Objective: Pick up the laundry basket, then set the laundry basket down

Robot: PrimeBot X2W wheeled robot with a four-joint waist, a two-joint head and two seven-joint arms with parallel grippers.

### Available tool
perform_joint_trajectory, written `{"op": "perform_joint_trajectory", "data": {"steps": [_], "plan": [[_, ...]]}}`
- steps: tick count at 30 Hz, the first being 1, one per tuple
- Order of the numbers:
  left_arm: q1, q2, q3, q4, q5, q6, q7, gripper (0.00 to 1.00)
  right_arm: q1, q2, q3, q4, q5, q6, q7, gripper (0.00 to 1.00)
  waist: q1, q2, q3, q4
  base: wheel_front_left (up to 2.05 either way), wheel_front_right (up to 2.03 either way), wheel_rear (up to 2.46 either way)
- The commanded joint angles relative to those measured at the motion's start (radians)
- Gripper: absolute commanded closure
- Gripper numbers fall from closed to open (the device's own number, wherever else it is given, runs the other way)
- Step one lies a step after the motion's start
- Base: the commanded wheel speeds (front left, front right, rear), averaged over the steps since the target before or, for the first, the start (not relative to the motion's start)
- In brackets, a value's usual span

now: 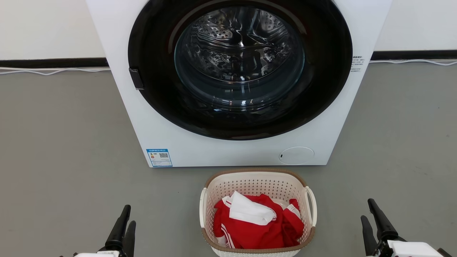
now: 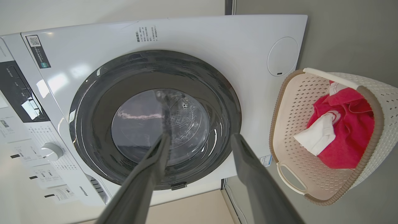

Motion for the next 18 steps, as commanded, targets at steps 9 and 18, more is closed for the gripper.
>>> {"op": "perform_joint_trajectory", "data": {"steps": [9, 18], "plan": [[-0.025, 0.006, -0.015, -0.040, 0.005, -0.001, -0.029, 0.00, -0.022, -0.009, 0.018, -0.042, -0.020, 0.001, -0.033, 0.00, 0.0001, -0.0001, 0.000, 0.001, 0.00, 0.00, 0.00], [-0.024, 0.008, -0.025, -0.045, 0.062, -0.002, -0.058, 0.00, -0.022, -0.010, 0.021, -0.062, -0.133, 0.002, -0.062, 0.00, 0.0000, -0.0001, 0.000, 0.001, 0.00, 0.00, 0.00]]}}
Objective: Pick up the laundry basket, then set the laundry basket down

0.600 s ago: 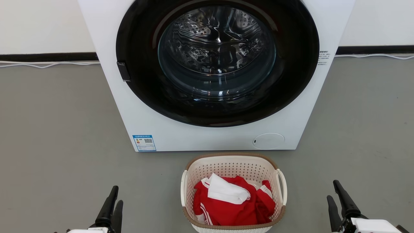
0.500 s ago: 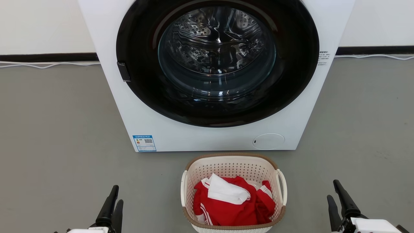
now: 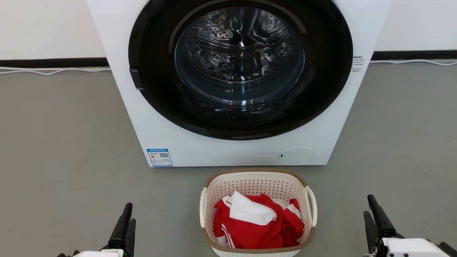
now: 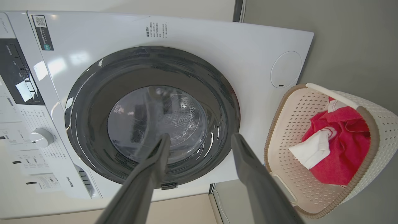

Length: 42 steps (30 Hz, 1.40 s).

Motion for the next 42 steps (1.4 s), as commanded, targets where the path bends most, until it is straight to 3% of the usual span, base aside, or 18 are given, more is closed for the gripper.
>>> {"op": "perform_joint_trajectory", "data": {"steps": [1, 15, 42], "plan": [[-0.024, 0.007, 0.001, -0.030, 0.023, -0.002, -0.013, 0.00, -0.022, -0.010, 0.005, -0.038, -0.040, 0.002, -0.017, 0.00, -0.0002, 0.0000, 0.000, 0.000, 0.00, 0.00, 0.00], [-0.027, 0.009, -0.007, -0.045, 0.158, 0.005, -0.051, 0.00, -0.023, -0.012, 0.018, -0.082, -0.285, 0.002, -0.055, 0.00, -0.0002, 0.0000, 0.000, 0.003, 0.00, 0.00, 0.00], [-0.017, 0.014, -0.028, -0.099, 0.581, 0.023, -0.131, 0.00, -0.024, -0.016, 0.054, -0.132, -0.740, 0.004, -0.133, 0.00, -0.0002, 0.0000, -0.005, 0.004, 0.00, 0.00, 0.00]]}}
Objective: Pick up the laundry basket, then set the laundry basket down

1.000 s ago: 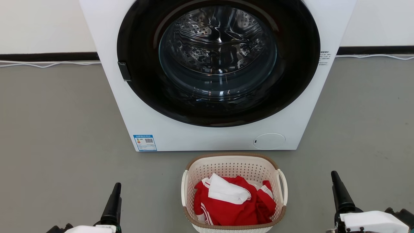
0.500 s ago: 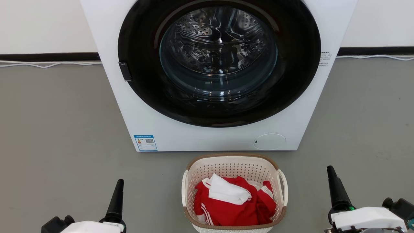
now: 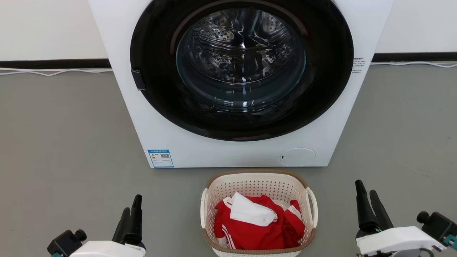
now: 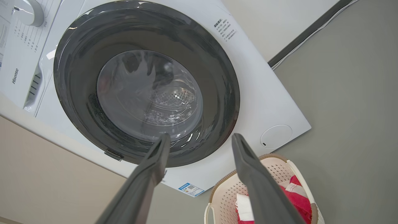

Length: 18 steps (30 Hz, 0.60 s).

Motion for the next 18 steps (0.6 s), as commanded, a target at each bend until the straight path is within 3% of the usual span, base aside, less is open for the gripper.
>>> {"op": "perform_joint_trajectory", "data": {"steps": [1, 18], "plan": [[-0.016, 0.008, 0.011, -0.034, 0.034, 0.004, -0.013, 0.00, -0.024, -0.013, 0.015, -0.035, -0.043, 0.004, -0.019, 0.00, -0.0001, 0.0000, -0.001, 0.000, 0.00, 0.00, 0.00], [-0.011, 0.011, 0.005, -0.056, 0.202, 0.002, -0.060, 0.00, -0.023, -0.018, 0.028, -0.049, -0.258, 0.005, -0.065, 0.00, -0.0001, 0.0000, -0.004, 0.006, 0.00, 0.00, 0.00]]}}
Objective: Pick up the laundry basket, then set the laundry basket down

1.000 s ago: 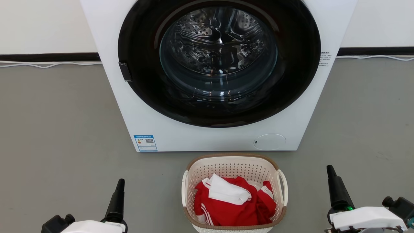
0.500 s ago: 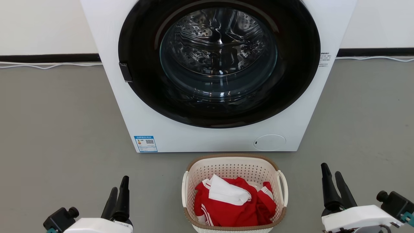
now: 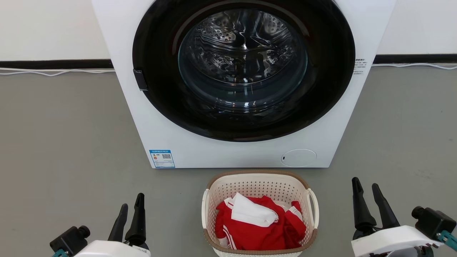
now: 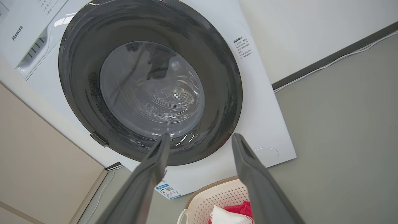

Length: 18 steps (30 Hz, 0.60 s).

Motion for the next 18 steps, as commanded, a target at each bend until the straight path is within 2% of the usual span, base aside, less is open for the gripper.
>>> {"op": "perform_joint_trajectory", "data": {"steps": [1, 18], "plan": [[-0.019, 0.010, 0.015, -0.034, 0.023, 0.002, -0.011, 0.00, -0.022, -0.012, 0.020, -0.035, -0.030, 0.005, -0.017, 0.00, 0.0000, 0.0000, 0.000, 0.000, 0.00, 0.00, 0.00], [-0.018, 0.013, 0.002, -0.061, 0.184, 0.012, -0.061, 0.00, -0.010, -0.012, 0.024, -0.065, -0.239, 0.006, -0.066, 0.00, 0.0000, 0.0000, 0.007, 0.009, 0.00, 0.00, 0.00]]}}
